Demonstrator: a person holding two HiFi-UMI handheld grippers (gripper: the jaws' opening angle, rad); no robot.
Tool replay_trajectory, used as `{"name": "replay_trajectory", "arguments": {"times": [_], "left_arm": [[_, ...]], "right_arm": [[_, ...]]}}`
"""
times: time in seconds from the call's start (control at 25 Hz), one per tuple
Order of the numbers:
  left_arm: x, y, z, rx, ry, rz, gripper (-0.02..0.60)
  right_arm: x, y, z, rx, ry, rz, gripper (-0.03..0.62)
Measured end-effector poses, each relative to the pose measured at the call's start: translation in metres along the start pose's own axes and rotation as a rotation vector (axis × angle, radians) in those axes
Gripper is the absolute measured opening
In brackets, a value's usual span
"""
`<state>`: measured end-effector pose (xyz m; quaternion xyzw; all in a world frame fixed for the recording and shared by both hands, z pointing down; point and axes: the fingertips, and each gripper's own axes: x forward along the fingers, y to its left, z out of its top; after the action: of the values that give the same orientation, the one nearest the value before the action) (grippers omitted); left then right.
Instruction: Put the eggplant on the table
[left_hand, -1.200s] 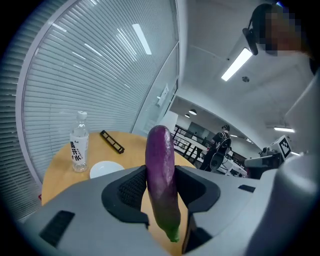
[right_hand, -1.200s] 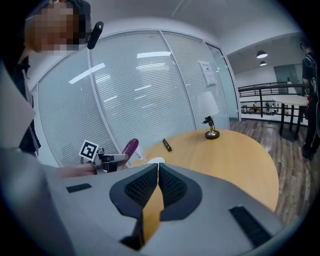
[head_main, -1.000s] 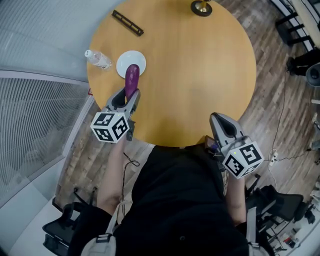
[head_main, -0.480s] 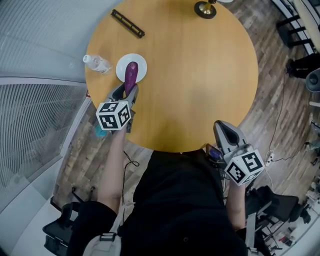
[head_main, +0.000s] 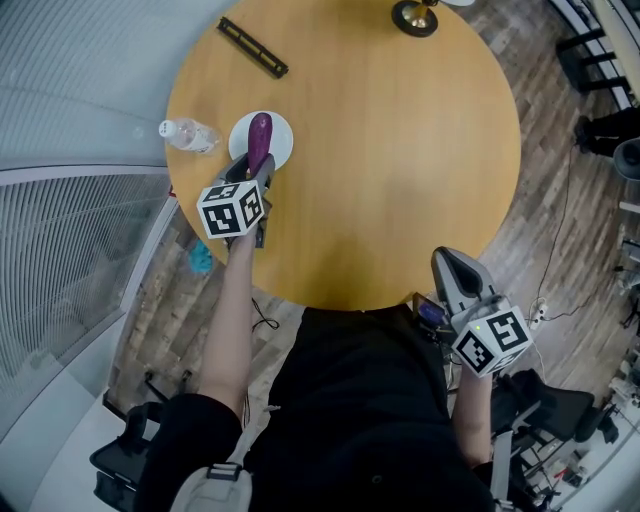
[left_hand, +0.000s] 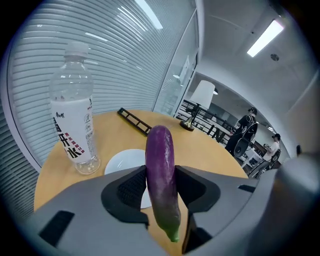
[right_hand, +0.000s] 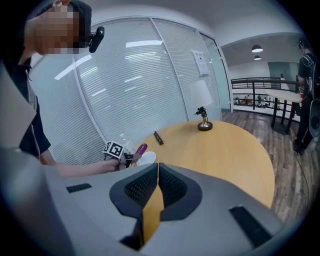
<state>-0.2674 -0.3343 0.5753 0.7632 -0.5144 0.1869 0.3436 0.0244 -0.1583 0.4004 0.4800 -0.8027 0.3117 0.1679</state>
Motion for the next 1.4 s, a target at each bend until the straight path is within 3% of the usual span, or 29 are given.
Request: {"name": "replay_trajectory", "arguments": {"times": [0.56,1.4], "left_arm": [[0.038,0.022,-0.015,-0.052,0.075,0.044,0.187],[0.062,0.035,-0.024,-0.052,0.135,0.084,0.191]], "right_arm": [[0.029,0.011,0.008,-0.018,0.04,0.052,0.018],[0.052,0.026,0.015,-0.046,0.07,0.102,0.018]]}}
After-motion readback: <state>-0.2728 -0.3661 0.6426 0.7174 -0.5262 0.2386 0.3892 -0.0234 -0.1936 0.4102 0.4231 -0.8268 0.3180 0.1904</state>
